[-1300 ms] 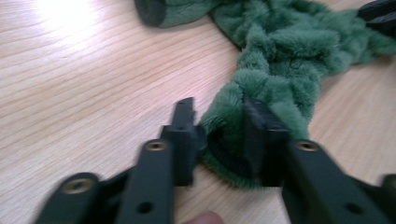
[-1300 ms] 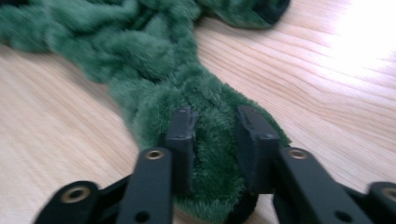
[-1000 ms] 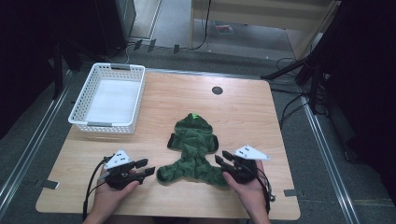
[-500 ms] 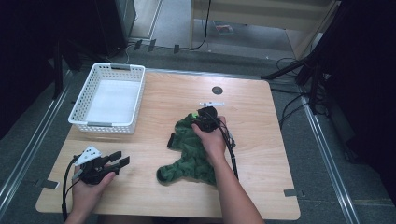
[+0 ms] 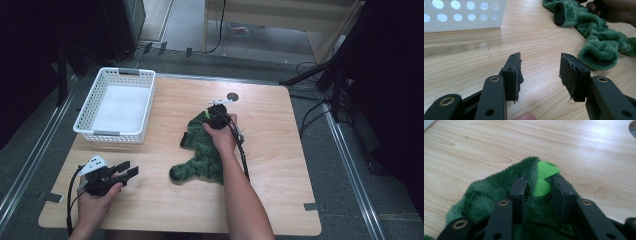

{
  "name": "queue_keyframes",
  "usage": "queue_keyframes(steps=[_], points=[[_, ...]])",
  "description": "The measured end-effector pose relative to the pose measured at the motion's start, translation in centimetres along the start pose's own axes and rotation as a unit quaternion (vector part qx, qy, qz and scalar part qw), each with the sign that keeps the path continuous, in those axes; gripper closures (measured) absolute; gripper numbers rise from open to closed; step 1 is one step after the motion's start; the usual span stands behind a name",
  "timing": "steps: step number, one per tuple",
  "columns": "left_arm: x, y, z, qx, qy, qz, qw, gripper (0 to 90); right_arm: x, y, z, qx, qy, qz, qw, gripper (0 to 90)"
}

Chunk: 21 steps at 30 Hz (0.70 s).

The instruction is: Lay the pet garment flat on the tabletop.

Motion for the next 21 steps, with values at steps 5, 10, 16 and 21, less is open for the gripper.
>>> queue_keyframes(steps=[5,10,16,21], points=[[-0.2,-0.5,0.1,-0.015,0.001,-0.004,0.9999,52.1,3.4,0.0,-1.2,0.004,-0.049,-0.033,0.9982,56.9],[-1.1,-1.9,0.2,-0.018,0.004,0.005,0.9998,51.8,7.3,-1.5,0.9,0.008,-0.055,-0.032,0.9979,57.5],[-1.3,-2.3,0.2,-0.025,0.006,0.005,0.9997,51.3,10.3,-3.5,4.8,0.004,-0.062,-0.019,0.9979,55.3],[-0.2,-0.8,-0.4,-0.013,-0.007,-0.008,0.9999,50.6,12.4,-4.3,7.6,0.002,-0.078,-0.024,0.9967,50.4]])
Point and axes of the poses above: each handheld gripper's, and its own axes: x roughly backward along the jaws, z roughly out of its underside, y roughly to its left, the point moved 10 cm from there along -x, roughly forward along the jaws, and after that the axes turned 8 degrees about x, right-handed, at the moved point
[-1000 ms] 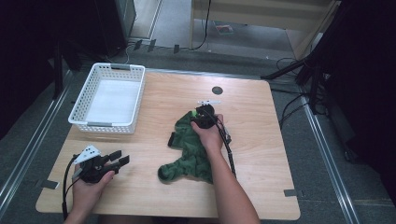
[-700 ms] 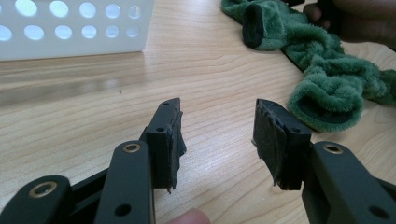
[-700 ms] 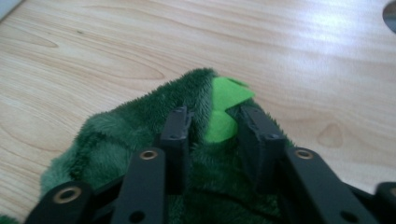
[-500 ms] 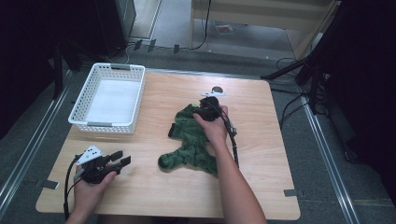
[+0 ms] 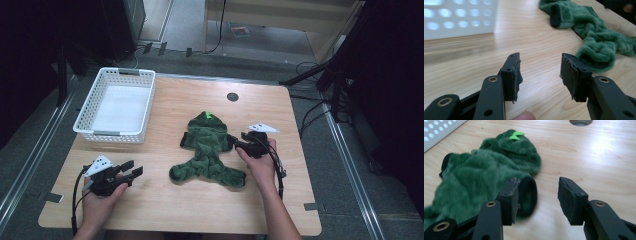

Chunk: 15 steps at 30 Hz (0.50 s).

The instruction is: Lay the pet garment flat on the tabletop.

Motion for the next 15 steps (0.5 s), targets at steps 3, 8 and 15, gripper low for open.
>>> queue_keyframes(steps=[3,8,15], points=[[0.7,1.4,-0.4,0.014,-0.011,-0.012,0.9998,48.9,1.6,-0.6,1.3,-0.010,-0.008,0.005,0.9999,47.8],[1.9,3.8,-1.1,0.025,-0.030,-0.034,0.9987,45.4,4.0,-1.8,3.1,-0.024,-0.022,0.025,0.9992,39.8],[3.8,6.7,-1.8,0.042,-0.056,-0.075,0.9947,29.3,6.4,-3.1,5.7,-0.026,-0.021,0.045,0.9984,24.6]])
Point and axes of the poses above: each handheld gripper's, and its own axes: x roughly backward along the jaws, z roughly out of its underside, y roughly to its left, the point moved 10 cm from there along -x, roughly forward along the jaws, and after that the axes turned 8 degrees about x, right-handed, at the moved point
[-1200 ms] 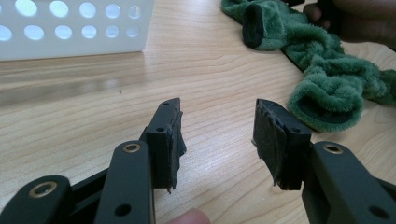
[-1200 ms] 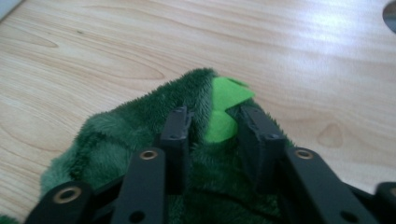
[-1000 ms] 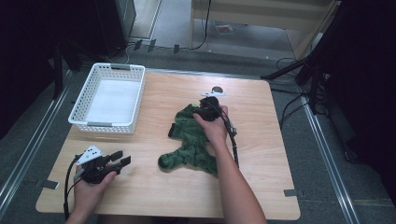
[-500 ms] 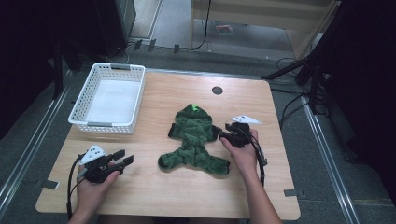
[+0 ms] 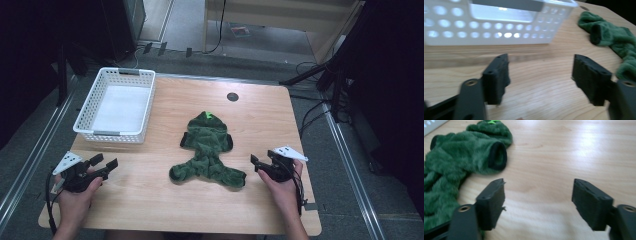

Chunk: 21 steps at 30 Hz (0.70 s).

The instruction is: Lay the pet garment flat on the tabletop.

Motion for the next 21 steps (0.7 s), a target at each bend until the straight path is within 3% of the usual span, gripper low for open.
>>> queue_keyframes(steps=[7,9,12,14,21], points=[[0.9,1.4,-0.4,0.001,0.003,-0.011,0.9999,14.5,2.2,-1.8,2.0,-0.028,0.000,0.024,0.9993,10.9],[1.1,1.8,-0.3,-0.002,0.006,-0.016,0.9999,12.2,2.8,-2.3,2.6,-0.026,0.005,0.039,0.9989,6.9],[1.5,2.4,-0.2,0.001,0.007,-0.019,0.9998,5.8,3.5,-2.8,3.4,-0.027,0.005,0.038,0.9989,0.7],[1.9,2.8,-0.3,0.006,0.003,-0.015,0.9999,1.5,3.9,-3.0,3.9,-0.027,0.005,0.038,0.9989,0.0],[3.3,4.3,-0.4,0.015,-0.003,-0.014,0.9998,0.0,5.2,-3.7,5.2,-0.027,0.010,0.036,0.9990,0.0]])
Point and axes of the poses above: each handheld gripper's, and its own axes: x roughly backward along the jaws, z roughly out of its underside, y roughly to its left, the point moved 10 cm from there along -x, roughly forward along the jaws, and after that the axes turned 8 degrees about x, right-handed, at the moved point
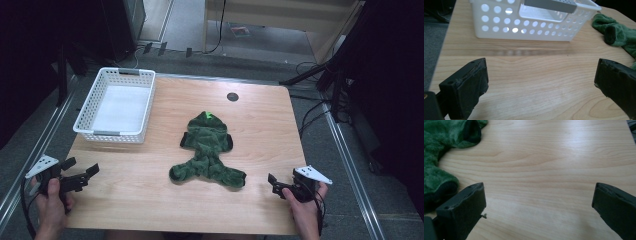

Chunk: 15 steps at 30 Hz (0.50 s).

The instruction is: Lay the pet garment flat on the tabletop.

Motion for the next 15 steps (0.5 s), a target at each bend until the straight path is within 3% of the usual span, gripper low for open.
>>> queue_keyframes(steps=[6,13,15], points=[[0.7,0.8,0.3,0.002,0.006,-0.004,1.0000,0.0,1.4,-1.0,1.1,-0.006,-0.004,0.015,0.9999,0.0],[1.6,2.0,0.3,-0.025,0.003,-0.029,0.9993,0.0,2.7,-1.8,2.4,-0.010,0.000,0.023,0.9997,0.0],[1.9,2.5,0.3,-0.020,0.004,-0.030,0.9994,0.0,3.0,-2.1,2.6,-0.012,0.000,0.026,0.9996,0.0]])
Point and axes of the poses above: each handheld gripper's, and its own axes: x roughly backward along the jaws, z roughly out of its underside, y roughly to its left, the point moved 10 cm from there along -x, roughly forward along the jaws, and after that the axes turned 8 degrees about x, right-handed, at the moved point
